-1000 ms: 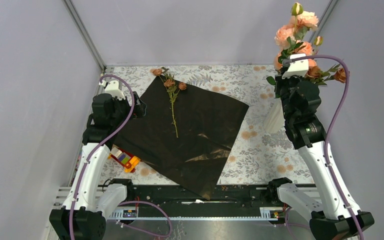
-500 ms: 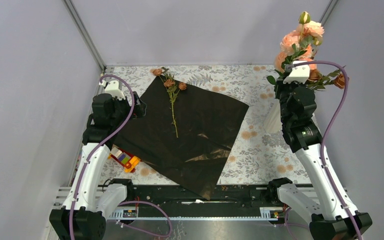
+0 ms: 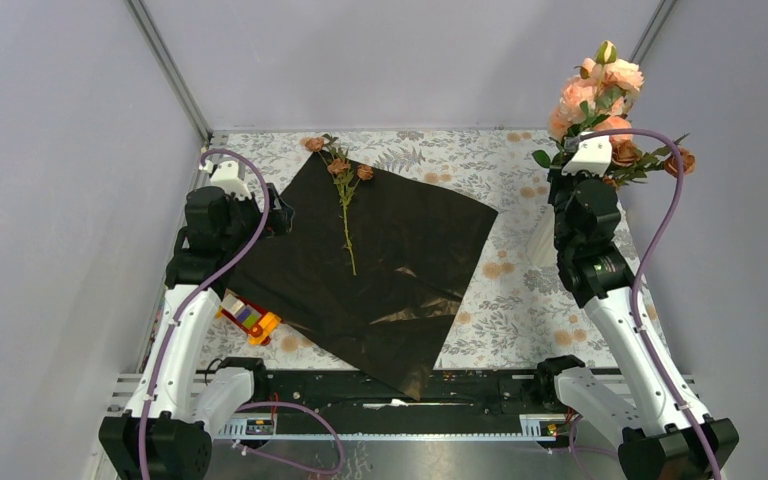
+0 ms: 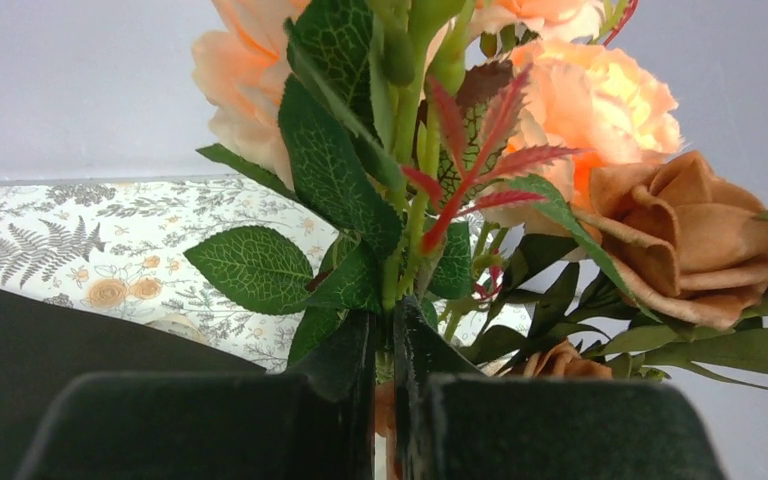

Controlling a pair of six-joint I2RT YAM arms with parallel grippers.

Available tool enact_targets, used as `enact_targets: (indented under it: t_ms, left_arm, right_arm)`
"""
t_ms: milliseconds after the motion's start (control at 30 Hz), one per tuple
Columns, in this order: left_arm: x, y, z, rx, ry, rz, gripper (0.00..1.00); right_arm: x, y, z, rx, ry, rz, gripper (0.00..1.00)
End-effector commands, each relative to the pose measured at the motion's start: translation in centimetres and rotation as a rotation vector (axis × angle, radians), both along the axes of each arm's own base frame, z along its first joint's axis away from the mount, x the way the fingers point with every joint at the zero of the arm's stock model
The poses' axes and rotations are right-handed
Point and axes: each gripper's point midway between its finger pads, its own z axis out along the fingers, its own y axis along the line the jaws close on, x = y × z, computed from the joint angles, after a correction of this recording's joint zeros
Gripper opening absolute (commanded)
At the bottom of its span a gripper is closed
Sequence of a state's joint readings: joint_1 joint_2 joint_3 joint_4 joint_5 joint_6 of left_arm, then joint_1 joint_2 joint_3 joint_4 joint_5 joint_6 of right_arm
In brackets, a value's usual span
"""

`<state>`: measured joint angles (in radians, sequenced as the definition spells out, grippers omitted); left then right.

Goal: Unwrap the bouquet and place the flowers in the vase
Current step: Insert the fake flower into the vase.

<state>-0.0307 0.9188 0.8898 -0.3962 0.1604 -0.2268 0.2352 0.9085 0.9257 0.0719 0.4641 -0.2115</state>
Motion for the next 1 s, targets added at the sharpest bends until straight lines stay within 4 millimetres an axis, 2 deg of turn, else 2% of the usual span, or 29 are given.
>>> enact_targets:
  t_ms: [0,100,200,300,367,433,467,500,733,967]
  left_arm:
    - [0.4,-0.2,0.6,-0.012,-0.030,-0.009,0.94]
    - [0.4,-0.2,0.6,-0.014,-0.027,-0.009,0.94]
    - [0.4,-0.3,0.5,-0.019,-0.025,-0.014,0.94]
    - [0.4,-0.3,0.6,-0.020,-0.026,-0.015,0.94]
    - [0.4,-0.3,0.6,-0.021,-0.027,-0.016,0.94]
    - [0.4,-0.4,0.6,-0.022,-0.028,-0.020,0.94]
    - [0.4,-0.4,0.7,-0.023,-0.029,-0.022,0.94]
    - [0.4,-0.4,0.7,-0.023,-0.030,-0.022,0.94]
    - [0.3,-0.6,0.8,-0.031,-0.034,-0.028,0.94]
    - [0.2,-0.6,0.9,-0.032,-0.039,-0.029,0.94]
  right_arm:
    - [-0.3,-0.7,-0.4,0.032,-0.013,-0.041,0.07]
    - [-0.6,-0.5,-0.2,0.044,-0.020,-0.031,0.12]
    - [-1.1,-0.3,0.7,0.059,-0.030,-0.016,0.26]
    - [-1.9,-0.1,1.4,0.071,-0.017,0.011,0.44]
    - [-2.6,0.0,1.8,0.087,-0.010,0.021,0.59]
    - [-3.3,0.1,2.4,0.106,-0.014,0.028,0.70]
    - [-3.7,0.3,2.6,0.115,-0.016,0.045,0.79]
    - [-4.0,0.5,2.8,0.120,-0.016,0.061,0.83]
    - [-6.0,0.9,5.4,0.147,-0.048,0.110,0.89]
    - [-6.9,0.3,7.8,0.163,-0.071,0.086,0.85]
